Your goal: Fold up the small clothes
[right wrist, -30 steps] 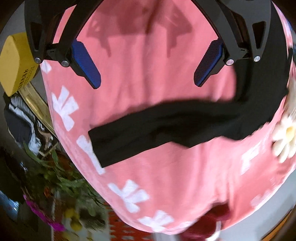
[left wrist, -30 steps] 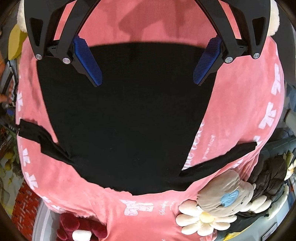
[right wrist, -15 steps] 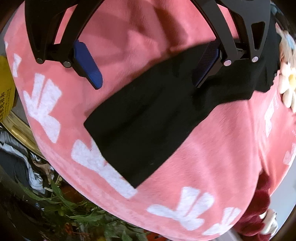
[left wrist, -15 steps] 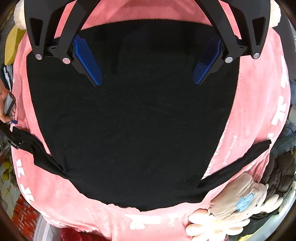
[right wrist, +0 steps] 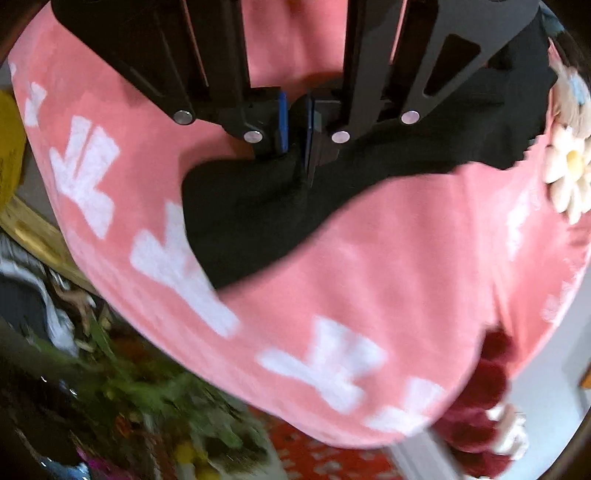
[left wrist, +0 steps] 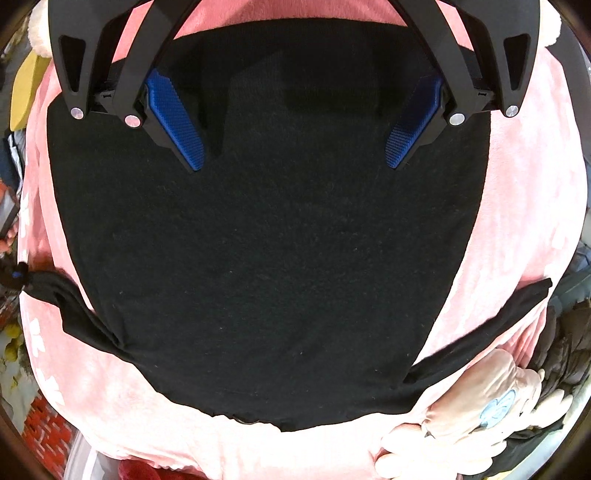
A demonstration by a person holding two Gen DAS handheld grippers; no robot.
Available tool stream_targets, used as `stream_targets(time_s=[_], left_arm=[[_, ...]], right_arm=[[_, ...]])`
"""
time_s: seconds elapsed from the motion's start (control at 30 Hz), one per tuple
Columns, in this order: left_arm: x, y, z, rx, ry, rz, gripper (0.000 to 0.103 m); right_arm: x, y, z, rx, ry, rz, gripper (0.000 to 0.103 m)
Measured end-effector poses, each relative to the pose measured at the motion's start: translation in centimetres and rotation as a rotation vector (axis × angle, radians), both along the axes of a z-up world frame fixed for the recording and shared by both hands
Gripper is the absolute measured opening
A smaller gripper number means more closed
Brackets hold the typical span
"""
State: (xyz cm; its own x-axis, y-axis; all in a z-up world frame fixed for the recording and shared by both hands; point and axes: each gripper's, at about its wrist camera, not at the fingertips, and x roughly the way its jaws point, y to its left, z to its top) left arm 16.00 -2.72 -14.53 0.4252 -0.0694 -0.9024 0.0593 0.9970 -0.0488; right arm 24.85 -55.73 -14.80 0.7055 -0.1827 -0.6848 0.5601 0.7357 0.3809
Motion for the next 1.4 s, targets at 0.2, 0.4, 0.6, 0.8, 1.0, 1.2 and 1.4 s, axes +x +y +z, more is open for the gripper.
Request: stream_targets(time_s=[0.2, 0.4, 0.6, 0.8, 1.0, 1.2, 1.4], left_arm=[[-0.2, 1.1, 0.4, -0.033, -0.01, 0.008, 0.097], [-0.7, 3.0, 1.2, -0.074, -0.025, 0.044, 0.097], [-1.0, 5.3, 1.7, -0.091, -0.035, 0.079, 0.097], [-0.9, 7.0, 1.6, -0.095, -0.033, 0.084, 0.097], [1.9, 7.9, 1.9, -0.153, -0.039, 0.086, 0.097], [13.1, 6.8, 3.1, -0.418, -0.033, 0.18, 0.097], [21.9, 2.8, 0.1, -0.412, 0.055, 0.219, 0.095]], right_arm=[[4.9, 8.5, 9.0, -0.002, -0.168, 0.262, 0.005], [11.5, 23.5, 13.2, -0.079, -0.187, 0.592, 0.005], [15.5, 39.0, 7.8, -0.125, -0.032, 0.874, 0.01], [12.9, 44.3, 2.7, -0.194, 0.073, 0.961, 0.052], [7.8, 38.4, 5.8, -0.236, 0.024, 0.831, 0.058], [1.8, 28.7, 5.2, -0.205, 0.082, 0.604, 0.065], [-1.1, 25.2, 3.2, -0.188, 0.159, 0.561, 0.067]])
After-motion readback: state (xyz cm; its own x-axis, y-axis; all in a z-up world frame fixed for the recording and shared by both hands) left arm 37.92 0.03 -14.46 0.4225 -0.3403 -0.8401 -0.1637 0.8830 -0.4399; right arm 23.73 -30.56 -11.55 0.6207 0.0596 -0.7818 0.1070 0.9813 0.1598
